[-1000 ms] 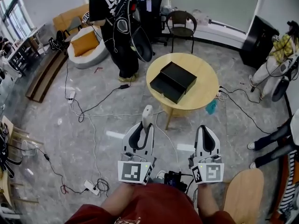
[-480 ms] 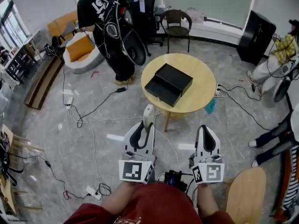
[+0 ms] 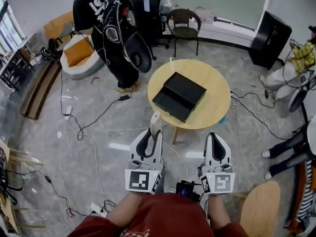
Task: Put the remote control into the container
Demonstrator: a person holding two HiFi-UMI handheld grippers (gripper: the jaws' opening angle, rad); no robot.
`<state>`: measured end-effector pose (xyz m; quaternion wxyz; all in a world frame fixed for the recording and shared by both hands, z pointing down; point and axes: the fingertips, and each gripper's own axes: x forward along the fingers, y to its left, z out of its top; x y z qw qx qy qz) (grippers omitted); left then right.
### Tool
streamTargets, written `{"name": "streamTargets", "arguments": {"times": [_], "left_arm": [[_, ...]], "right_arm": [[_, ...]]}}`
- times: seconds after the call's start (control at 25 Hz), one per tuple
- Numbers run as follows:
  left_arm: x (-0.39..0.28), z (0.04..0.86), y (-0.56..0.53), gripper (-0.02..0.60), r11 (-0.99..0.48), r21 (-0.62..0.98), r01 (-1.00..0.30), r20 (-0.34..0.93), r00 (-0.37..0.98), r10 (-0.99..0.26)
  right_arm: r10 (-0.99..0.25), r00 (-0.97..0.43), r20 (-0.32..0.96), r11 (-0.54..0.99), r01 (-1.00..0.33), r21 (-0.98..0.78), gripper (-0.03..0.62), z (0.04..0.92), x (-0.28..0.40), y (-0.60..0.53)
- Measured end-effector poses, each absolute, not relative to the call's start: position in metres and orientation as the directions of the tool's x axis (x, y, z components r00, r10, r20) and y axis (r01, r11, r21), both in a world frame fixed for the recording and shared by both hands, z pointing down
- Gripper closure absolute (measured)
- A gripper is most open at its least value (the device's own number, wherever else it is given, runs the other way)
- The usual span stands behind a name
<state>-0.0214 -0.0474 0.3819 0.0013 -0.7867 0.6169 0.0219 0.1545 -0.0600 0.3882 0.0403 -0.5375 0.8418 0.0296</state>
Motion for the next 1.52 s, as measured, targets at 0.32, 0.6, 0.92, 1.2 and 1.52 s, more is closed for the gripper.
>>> {"name": "streamTargets", "arguments": {"times": [0.32,0.6,0.92,1.2,1.52], "left_arm": [[-0.062,0.385,-0.14,0.474,-0.27,0.034,-0.962,-0.026,0.269,-0.963],[-0.093,0.388,-0.22,0.474,-0.328,0.024,-0.944,-0.005,0.328,-0.945],[-0.113,0.402,-0.282,0.474,-0.394,0.052,-0.918,0.015,0.395,-0.919],[-0.099,0.409,-0.308,0.474,-0.425,0.069,-0.903,0.041,0.428,-0.903],[-0.06,0.417,-0.325,0.474,-0.414,0.06,-0.908,0.091,0.418,-0.904]], "right_arm": [[-0.908,-0.406,-0.1,0.406,-0.914,0.023,0.568,0.378,0.108,-0.15],[-0.924,-0.372,-0.087,0.37,-0.928,0.035,0.568,0.374,0.072,-0.223],[-0.941,-0.325,-0.091,0.322,-0.946,0.047,0.568,0.373,0.045,-0.278],[-0.953,-0.292,-0.083,0.289,-0.956,0.048,0.568,0.375,0.06,-0.298],[-0.949,-0.301,-0.095,0.299,-0.954,0.03,0.568,0.371,0.101,-0.322]]}}
